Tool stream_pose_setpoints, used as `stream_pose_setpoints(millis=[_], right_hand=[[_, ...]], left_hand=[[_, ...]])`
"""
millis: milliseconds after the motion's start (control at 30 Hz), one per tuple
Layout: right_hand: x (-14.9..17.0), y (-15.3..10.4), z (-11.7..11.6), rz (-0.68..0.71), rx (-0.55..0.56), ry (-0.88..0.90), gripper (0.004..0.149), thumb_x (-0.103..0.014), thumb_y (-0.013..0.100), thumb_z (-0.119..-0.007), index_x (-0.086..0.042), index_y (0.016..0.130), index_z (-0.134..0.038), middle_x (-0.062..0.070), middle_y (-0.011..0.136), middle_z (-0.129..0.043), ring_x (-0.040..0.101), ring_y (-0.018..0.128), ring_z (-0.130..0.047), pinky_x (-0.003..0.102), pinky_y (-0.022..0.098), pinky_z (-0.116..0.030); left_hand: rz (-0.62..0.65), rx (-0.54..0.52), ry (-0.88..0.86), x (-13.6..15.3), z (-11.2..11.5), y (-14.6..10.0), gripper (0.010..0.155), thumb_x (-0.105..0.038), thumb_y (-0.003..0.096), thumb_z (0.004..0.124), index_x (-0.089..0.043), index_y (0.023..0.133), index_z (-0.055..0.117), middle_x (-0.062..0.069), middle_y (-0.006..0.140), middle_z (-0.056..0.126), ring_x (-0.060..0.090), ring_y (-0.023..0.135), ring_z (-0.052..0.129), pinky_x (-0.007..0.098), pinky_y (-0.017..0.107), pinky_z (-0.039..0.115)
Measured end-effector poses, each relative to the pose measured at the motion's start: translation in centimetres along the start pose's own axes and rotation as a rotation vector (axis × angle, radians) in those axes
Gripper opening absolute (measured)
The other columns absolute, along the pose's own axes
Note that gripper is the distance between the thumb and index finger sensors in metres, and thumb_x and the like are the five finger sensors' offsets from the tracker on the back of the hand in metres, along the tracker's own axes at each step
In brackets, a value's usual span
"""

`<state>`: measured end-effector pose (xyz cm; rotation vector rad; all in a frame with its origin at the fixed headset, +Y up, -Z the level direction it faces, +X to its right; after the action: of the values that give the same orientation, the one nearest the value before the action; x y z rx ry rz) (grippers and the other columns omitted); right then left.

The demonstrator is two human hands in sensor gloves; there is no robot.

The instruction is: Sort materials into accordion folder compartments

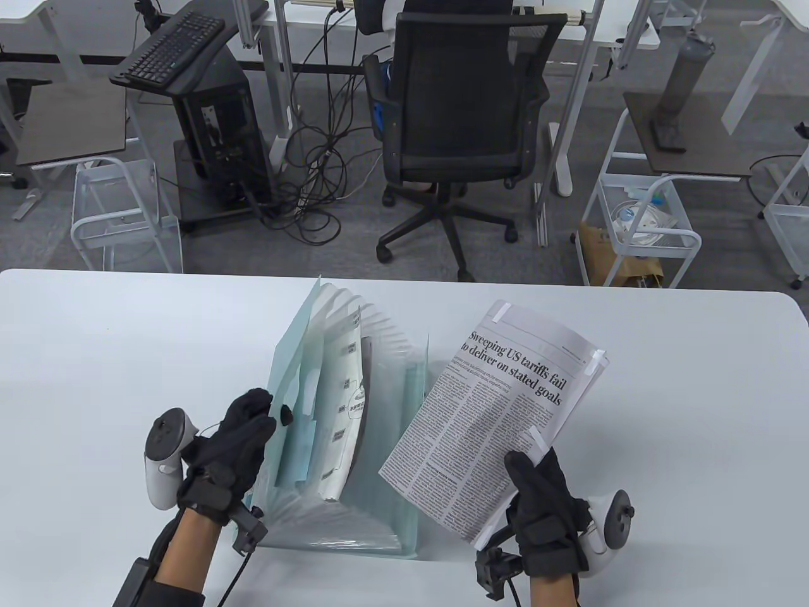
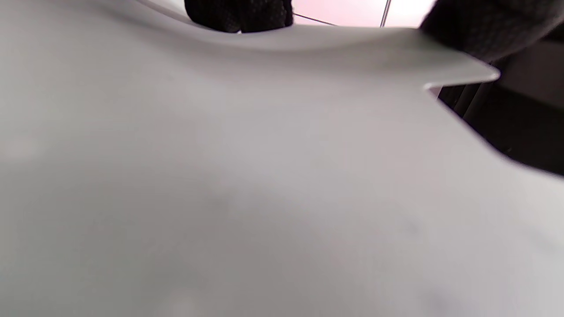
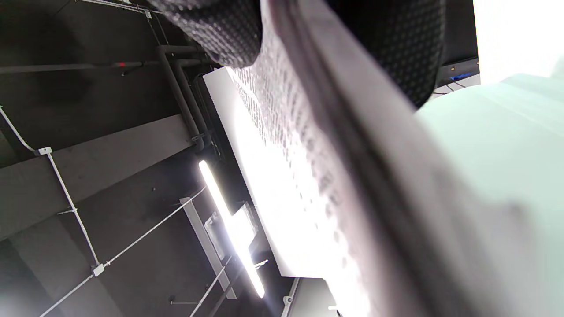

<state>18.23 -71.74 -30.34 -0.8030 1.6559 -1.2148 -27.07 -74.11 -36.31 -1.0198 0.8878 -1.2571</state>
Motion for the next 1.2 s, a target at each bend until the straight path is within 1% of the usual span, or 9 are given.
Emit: stream_pose_setpoints(millis=[100, 200, 367, 500, 600, 733, 1033, 1133, 1200], right_hand=[[-0.3, 0.0, 0.0, 0.010, 0.003, 0.010, 0.051, -0.019, 0.065, -0.070, -0.007, 0.110, -0.049, 0.022, 0.088, -0.084, 0.035, 0.053, -0.100, 0.043, 0.043, -0.085], [-0.7, 0.1, -0.2, 0.026, -0.004, 0.020, 0.051, -0.019, 0.065, -0.070, -0.007, 0.110, -0.049, 0.021, 0.089, -0.083, 0.035, 0.053, -0.100, 0.043, 0.043, -0.085], [-1.7, 0.1, -0.7, 0.061, -0.023, 0.056, 0.051, -0.019, 0.066, -0.070, -0.007, 0.110, -0.048, 0.022, 0.089, -0.084, 0.035, 0.053, -0.101, 0.043, 0.043, -0.085], [-1.4, 0.4, -0.8, 0.045, -0.019, 0.081, 0.051, -0.019, 0.066, -0.069, -0.006, 0.110, -0.048, 0.022, 0.089, -0.083, 0.035, 0.054, -0.101, 0.043, 0.043, -0.085], [-1.9, 0.9, -1.2, 0.041, -0.027, 0.096, 0.051, -0.019, 0.066, -0.069, -0.006, 0.111, -0.047, 0.022, 0.089, -0.083, 0.035, 0.054, -0.100, 0.043, 0.044, -0.085], [-3.0, 1.8, -2.6, 0.032, -0.053, 0.069, 0.052, -0.019, 0.066, -0.068, -0.005, 0.111, -0.046, 0.023, 0.090, -0.082, 0.035, 0.054, -0.100, 0.043, 0.044, -0.085], [-4.9, 4.7, -8.0, -0.063, -0.142, -0.089, 0.054, -0.016, 0.067, -0.066, -0.002, 0.112, -0.040, 0.027, 0.094, -0.076, 0.039, 0.060, -0.098, 0.043, 0.046, -0.085], [-5.0, 5.5, -10.0, -0.130, -0.214, -0.120, 0.056, -0.015, 0.067, -0.065, 0.000, 0.113, -0.035, 0.030, 0.097, -0.072, 0.043, 0.064, -0.096, 0.045, 0.047, -0.084], [-5.0, 6.0, -11.0, -0.156, -0.236, -0.173, 0.057, -0.014, 0.067, -0.064, 0.001, 0.113, -0.034, 0.031, 0.098, -0.070, 0.044, 0.065, -0.095, 0.046, 0.048, -0.084]], left_hand=[[0.019, -0.011, -0.116, 0.8, -1.0, -0.3, 0.094, -0.065, 0.0452, 0.079, -0.019, 0.107, 0.025, 0.007, 0.106, 0.064, 0.037, 0.107, 0.047, 0.067, 0.073, 0.036], [0.034, -0.001, -0.178, 0.9, -1.8, -0.5, 0.093, -0.065, 0.0456, 0.079, -0.019, 0.107, 0.026, 0.008, 0.107, 0.065, 0.037, 0.107, 0.047, 0.067, 0.073, 0.036], [0.038, -0.008, -0.206, 0.9, -2.6, -0.9, 0.091, -0.064, 0.0455, 0.079, -0.021, 0.108, 0.029, 0.009, 0.107, 0.067, 0.037, 0.107, 0.049, 0.067, 0.073, 0.037], [0.039, 0.001, -0.232, 1.1, -2.8, -0.9, 0.090, -0.064, 0.0456, 0.080, -0.021, 0.108, 0.030, 0.009, 0.107, 0.068, 0.037, 0.107, 0.050, 0.067, 0.073, 0.037], [0.039, 0.005, -0.246, 1.2, -2.9, -0.9, 0.090, -0.063, 0.0458, 0.080, -0.021, 0.108, 0.031, 0.009, 0.107, 0.069, 0.037, 0.107, 0.051, 0.066, 0.073, 0.037], [0.032, -0.004, -0.246, 1.1, -3.1, -1.0, 0.087, -0.062, 0.0457, 0.080, -0.021, 0.108, 0.035, 0.010, 0.106, 0.072, 0.036, 0.107, 0.054, 0.066, 0.073, 0.039], [-0.006, -0.041, -0.220, 0.4, -3.6, -1.7, 0.082, -0.059, 0.0468, 0.081, -0.020, 0.107, 0.040, 0.010, 0.105, 0.077, 0.035, 0.107, 0.059, 0.070, 0.070, 0.042], [-0.017, -0.039, -0.218, 0.5, -3.8, -1.8, 0.081, -0.058, 0.0475, 0.080, -0.019, 0.107, 0.041, 0.011, 0.104, 0.078, 0.036, 0.106, 0.060, 0.070, 0.069, 0.043], [-0.016, -0.041, -0.216, 0.4, -3.8, -1.8, 0.080, -0.057, 0.0474, 0.080, -0.019, 0.107, 0.041, 0.011, 0.104, 0.078, 0.036, 0.106, 0.060, 0.070, 0.069, 0.044]])
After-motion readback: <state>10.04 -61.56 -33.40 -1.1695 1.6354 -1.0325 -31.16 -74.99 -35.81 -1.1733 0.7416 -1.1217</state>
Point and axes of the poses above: the tracker on the back of each hand, its own x axis roughly to the little-finger side, its own y axis roughly from the wrist to the fingertips, z = x × y, the point moved 4 cm from there along y, roughly from the wrist to the fingertips
